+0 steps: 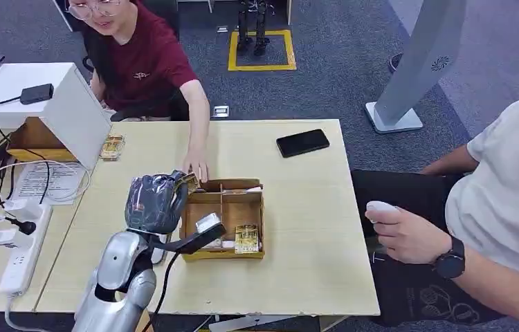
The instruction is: Pass the card to the sensor for recognition and then transmit it.
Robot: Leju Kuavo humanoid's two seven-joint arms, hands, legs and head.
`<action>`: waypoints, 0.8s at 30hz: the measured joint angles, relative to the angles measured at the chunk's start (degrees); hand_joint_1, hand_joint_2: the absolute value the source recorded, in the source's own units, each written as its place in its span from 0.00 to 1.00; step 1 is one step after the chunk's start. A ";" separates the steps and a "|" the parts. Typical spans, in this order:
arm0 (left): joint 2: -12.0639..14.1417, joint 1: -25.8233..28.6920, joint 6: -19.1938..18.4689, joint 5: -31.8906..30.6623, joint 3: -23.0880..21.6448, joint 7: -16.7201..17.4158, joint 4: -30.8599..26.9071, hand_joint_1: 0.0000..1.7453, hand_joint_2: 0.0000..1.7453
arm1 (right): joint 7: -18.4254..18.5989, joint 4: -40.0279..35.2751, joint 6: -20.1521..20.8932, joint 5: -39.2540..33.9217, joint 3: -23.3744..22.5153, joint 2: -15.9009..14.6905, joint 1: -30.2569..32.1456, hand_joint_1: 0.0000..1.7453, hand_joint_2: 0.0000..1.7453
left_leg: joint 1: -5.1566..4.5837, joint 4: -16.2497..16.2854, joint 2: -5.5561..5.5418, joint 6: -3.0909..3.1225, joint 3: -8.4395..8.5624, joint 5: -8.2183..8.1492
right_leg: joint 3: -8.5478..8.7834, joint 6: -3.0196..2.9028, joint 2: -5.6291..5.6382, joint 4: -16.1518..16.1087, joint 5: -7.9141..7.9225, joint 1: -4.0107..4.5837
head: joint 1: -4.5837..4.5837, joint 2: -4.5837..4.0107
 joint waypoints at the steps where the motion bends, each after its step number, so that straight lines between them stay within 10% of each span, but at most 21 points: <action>1: 0.00 -1.03 -0.07 -0.09 0.46 0.09 1.05 1.00 1.00 | 0.48 0.00 0.39 0.00 0.31 0.00 -0.15 0.00 0.00 | 0.00 0.00 0.00 0.00 0.00 0.00 | 0.00 0.00 0.00 0.00 0.00 0.00 | 0.00 0.00; 24: -0.90 -13.98 -2.25 -4.04 9.27 3.78 16.43 1.00 1.00 | 0.78 0.00 0.85 0.00 3.93 0.46 -1.87 0.00 0.00 | 0.01 0.00 0.00 -0.02 -0.03 0.07 | -0.03 -0.06 0.02 0.02 0.05 0.01 | 0.00 0.00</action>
